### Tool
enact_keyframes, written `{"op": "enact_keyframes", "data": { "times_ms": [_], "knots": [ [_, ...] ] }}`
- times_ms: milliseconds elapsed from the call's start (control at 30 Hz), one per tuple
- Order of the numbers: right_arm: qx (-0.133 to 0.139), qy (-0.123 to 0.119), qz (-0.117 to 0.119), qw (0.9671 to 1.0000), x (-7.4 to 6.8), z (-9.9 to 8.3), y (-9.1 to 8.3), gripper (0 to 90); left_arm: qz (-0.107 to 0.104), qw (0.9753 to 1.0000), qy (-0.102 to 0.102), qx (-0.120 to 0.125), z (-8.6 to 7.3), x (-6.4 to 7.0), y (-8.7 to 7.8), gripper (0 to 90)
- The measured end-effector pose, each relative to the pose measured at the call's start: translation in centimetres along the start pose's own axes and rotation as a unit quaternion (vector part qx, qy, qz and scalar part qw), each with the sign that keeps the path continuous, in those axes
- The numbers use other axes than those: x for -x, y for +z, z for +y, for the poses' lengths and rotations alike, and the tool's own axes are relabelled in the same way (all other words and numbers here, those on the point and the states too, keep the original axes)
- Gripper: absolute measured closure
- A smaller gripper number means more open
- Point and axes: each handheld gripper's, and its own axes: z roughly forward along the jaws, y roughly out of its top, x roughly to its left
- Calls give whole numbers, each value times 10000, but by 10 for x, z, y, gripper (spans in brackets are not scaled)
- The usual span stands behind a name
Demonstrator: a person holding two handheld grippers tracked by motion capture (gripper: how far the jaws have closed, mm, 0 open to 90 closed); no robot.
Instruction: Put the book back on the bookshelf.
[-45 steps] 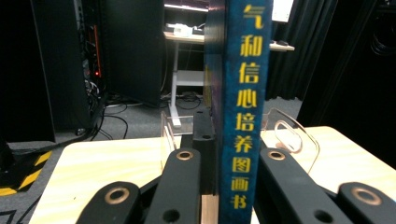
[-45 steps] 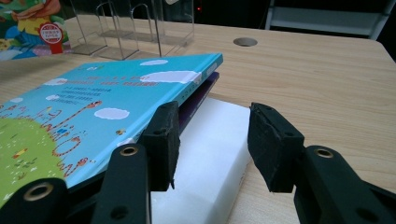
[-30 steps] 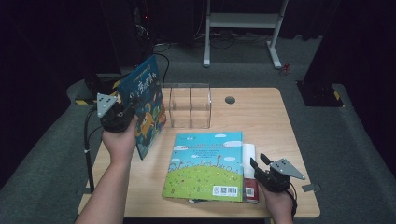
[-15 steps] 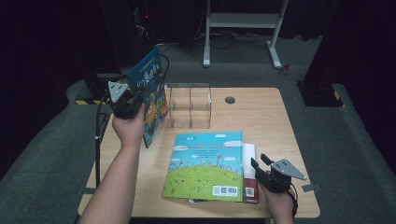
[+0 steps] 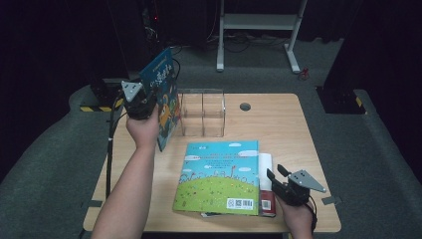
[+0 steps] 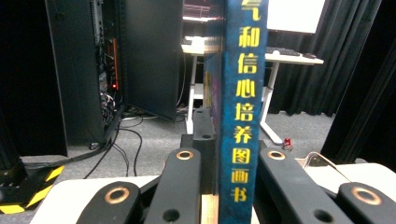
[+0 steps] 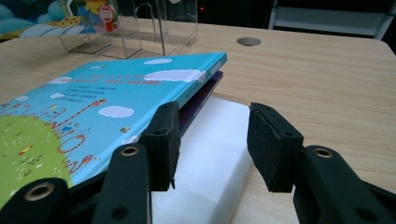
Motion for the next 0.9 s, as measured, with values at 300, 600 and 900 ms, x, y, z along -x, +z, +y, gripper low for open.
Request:
{"op": "enact_keyframes", "data": {
  "times_ms": [300, 600, 900],
  "knots": [
    [20, 2, 7, 10000, 0, -1, 0, 540, 53, 10000, 1, 7, -6, 4, 7, 832],
    [13, -17, 17, 10000, 0, -1, 0, 540, 86, 9999, -16, 62, -12, 5, 10, 832],
    [-5, -20, 41, 10000, -1, -1, 0, 539, -23, 10000, 68, 69, -20, 8, 0, 827]
  ]
}}
